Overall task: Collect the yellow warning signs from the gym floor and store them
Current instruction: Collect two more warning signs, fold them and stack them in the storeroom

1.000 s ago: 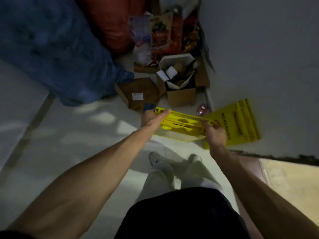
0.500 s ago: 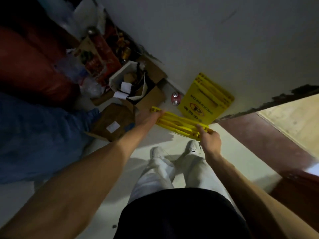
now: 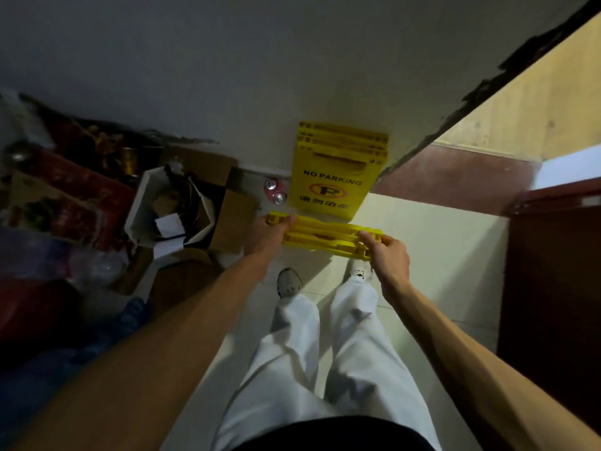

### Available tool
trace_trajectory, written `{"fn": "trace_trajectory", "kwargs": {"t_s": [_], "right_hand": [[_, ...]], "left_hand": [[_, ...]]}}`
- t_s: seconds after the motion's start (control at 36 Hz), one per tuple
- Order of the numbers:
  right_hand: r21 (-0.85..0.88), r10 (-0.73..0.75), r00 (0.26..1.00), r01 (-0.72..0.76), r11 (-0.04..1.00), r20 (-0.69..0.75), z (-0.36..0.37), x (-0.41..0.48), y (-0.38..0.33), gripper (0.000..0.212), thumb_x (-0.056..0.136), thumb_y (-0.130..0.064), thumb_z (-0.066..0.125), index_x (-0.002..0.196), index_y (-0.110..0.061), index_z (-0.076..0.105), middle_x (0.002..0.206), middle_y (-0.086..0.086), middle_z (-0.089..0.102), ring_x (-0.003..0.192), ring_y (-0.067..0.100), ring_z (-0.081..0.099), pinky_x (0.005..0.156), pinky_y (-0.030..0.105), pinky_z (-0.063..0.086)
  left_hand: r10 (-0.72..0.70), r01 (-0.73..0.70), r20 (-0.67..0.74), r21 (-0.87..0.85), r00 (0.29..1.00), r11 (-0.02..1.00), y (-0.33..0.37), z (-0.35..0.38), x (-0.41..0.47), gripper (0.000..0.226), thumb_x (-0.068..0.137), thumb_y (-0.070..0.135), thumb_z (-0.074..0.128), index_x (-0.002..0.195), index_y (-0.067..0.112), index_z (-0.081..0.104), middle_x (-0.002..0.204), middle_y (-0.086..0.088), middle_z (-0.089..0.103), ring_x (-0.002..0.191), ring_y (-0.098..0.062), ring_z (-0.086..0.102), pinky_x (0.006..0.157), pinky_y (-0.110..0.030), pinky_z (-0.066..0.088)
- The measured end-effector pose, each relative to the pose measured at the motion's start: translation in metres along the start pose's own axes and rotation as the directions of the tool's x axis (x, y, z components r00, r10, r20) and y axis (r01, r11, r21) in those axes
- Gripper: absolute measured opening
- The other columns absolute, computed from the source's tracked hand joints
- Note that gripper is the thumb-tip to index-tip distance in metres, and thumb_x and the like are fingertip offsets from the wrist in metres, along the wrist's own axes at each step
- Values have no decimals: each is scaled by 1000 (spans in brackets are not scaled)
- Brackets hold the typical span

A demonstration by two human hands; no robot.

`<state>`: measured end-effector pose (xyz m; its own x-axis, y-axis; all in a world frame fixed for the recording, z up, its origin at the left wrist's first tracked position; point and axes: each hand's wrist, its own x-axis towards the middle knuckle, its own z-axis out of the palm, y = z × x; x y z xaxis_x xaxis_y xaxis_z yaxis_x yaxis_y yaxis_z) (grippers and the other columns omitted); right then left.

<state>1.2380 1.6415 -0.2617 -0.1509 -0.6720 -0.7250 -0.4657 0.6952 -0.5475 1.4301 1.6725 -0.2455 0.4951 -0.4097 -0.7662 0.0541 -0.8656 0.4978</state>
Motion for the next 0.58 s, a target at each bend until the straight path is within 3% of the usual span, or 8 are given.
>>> {"fn": "trace_trajectory", "kwargs": {"t_s": [0.08, 0.17, 0.25, 0.31, 0.36, 0.42, 0.5, 0.58], "right_hand": [[17, 9, 1000, -9, 1000, 11, 8, 14, 4, 26, 89, -37, 63, 99, -16, 73, 89, 5, 69, 80, 20, 59, 77, 33, 47], [22, 24, 1000, -24, 999, 5, 15, 30, 11, 30, 89, -38, 63, 103, -14, 73, 86, 4, 67, 64, 13, 50, 72, 32, 44], [29, 41, 999, -40, 999, -19, 21, 47, 17, 32, 89, -39, 62, 104, -13, 74, 85, 4, 65, 64, 15, 47, 72, 34, 44], [33, 46, 998, -45, 998, -31, 25, 60, 22, 34, 89, -40, 62, 104, -12, 74, 83, 4, 64, 67, 18, 48, 73, 35, 44], [24, 42, 999, -42, 999, -32, 29, 73, 28, 36, 89, -42, 61, 104, -12, 74, 83, 4, 64, 69, 19, 49, 73, 35, 44], [7, 30, 999, -30, 1000, -41, 33, 83, 32, 39, 90, -44, 59, 103, -10, 74, 84, 6, 65, 73, 22, 52, 75, 37, 47], [-32, -11, 999, 10, 999, -47, 39, 95, 32, 41, 91, -46, 56, 96, -10, 74, 88, 10, 69, 82, 27, 60, 80, 39, 49], [-45, -43, 999, 42, 998, -18, 42, 108, 21, 34, 91, -46, 54, 76, -18, 66, 90, 11, 69, 85, 29, 62, 80, 43, 50]], "left_hand": [[-6, 6, 34, 12, 999, 1000, -7, 4, 17, 30, 86, 42, 64, 90, 12, 63, 76, 2, 56, 78, -17, 53, 67, -25, 36], [-17, 17, 51, 8, 999, 1000, -13, 12, 35, 30, 86, 42, 63, 75, 14, 58, 74, 1, 55, 78, -19, 52, 71, -27, 36], [-28, 28, 58, 5, 998, 1000, -16, 24, 54, 30, 86, 40, 64, 68, 18, 54, 71, 3, 54, 72, -15, 51, 72, -27, 38], [-20, 20, 46, 2, 999, 1000, -15, 33, 65, 31, 85, 41, 65, 67, 18, 54, 70, 3, 55, 68, -13, 50, 64, -26, 38], [-17, 17, 26, 5, 1000, 1000, -16, 41, 78, 32, 82, 44, 67, 67, 19, 55, 71, 3, 57, 73, -16, 54, 65, -26, 39], [-14, 14, 9, 6, 1000, 1000, -15, 47, 88, 32, 80, 45, 70, 72, 16, 60, 78, -1, 61, 82, -21, 58, 73, -29, 43], [1, -1, -55, -4, 998, 1000, -12, 53, 104, 45, 77, 47, 71, 97, 7, 67, 100, -10, 68, 98, -27, 63, 80, -33, 47], [26, -28, -68, -30, 997, 999, -4, 55, 115, 46, 83, 43, 67, 111, 7, 64, 104, -6, 64, 96, -22, 59, 77, -30, 42]]}}
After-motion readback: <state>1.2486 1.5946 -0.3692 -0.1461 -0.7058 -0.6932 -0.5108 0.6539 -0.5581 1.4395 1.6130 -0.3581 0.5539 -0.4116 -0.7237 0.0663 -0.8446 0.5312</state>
